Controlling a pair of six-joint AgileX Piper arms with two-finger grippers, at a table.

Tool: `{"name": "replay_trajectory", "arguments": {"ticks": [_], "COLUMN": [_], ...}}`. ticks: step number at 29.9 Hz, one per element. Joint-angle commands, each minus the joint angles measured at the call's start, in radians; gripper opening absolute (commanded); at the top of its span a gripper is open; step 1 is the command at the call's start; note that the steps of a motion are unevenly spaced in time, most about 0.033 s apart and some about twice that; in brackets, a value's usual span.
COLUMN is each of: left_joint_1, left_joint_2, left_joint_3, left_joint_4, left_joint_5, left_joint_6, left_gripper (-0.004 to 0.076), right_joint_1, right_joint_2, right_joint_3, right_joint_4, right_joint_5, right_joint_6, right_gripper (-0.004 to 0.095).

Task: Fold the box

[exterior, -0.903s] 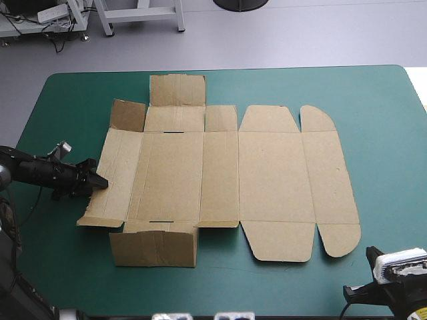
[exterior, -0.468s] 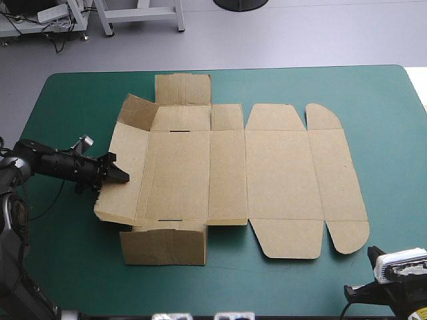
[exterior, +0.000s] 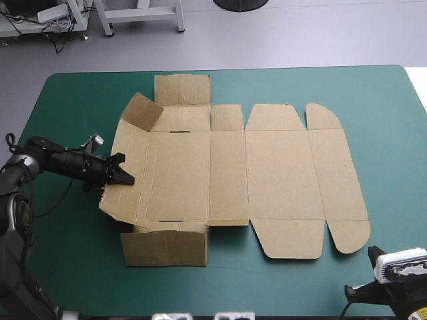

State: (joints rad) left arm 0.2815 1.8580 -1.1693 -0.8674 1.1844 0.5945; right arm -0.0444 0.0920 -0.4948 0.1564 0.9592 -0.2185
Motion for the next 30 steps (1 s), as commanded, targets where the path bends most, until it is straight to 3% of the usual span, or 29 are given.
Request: {"name": "replay_trajectory", "arguments": {"ticks": [1,11,30], "left_joint_1": [-0.016,-0.228,-0.565], "left_joint_2": [-0.054,-0.157,-0.283], "left_joint_3": [-0.042,-0.236,-0.550], "left_joint_4": [0.035,0.349,0.901], "left_joint_5": [0.111,0.112,0.105], "left_joint_6": [-0.023,-0.132,-0.130], "left_gripper": [-0.0010,-0.0010,-0.0010], "right_joint_1": [-0.002,-0.002,-0.002], "right_joint_2": [0.014,0.014,0.014], "right_joint_3": [-0.022,-0.022,-0.022], "right_joint_4": [0.000,0.000,0.030], "right_joint_5": [-0.076,-0.086,-0.095], "right_joint_6": [-0.003,-0.003,-0.003], "right_gripper": [-0.0013,-0.0013,-0.0013]}}
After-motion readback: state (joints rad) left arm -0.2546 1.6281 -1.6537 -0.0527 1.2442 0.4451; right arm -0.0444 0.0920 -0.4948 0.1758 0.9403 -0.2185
